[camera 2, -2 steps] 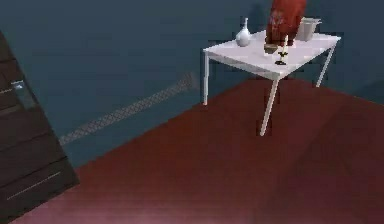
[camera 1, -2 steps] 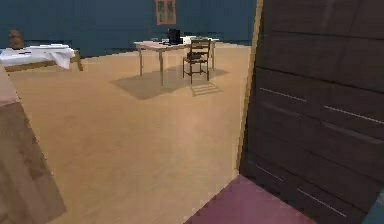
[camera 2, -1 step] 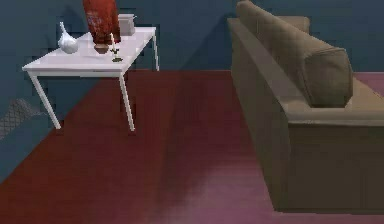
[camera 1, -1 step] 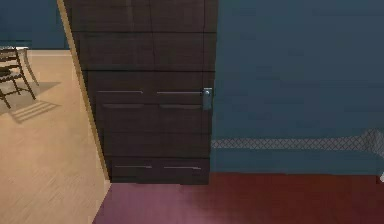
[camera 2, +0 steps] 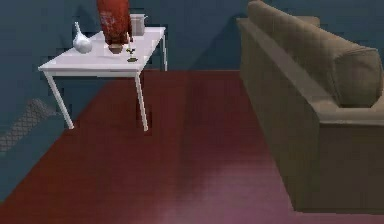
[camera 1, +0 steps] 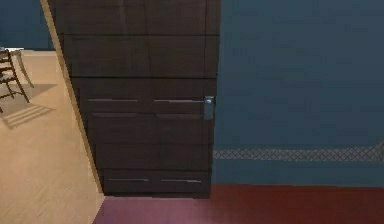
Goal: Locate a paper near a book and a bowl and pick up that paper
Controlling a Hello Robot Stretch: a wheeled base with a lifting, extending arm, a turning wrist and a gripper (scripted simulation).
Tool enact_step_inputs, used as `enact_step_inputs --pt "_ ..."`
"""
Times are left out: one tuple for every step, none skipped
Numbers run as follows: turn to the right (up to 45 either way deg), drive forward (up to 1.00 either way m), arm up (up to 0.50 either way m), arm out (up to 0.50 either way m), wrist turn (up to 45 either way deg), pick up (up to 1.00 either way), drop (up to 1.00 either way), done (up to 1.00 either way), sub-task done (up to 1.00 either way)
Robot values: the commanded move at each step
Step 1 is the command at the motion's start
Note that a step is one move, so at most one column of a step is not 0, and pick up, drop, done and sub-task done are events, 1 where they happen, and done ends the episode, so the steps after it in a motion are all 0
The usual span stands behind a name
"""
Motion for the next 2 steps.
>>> enact_step_inputs --pt "-45.0 0.00 0.00 0.00 0.0 0.00 0.00 0.00 0.00" --pt "-39.0 0.00 0.00 0.00 0.0 0.00 0.00 0.00 0.00"
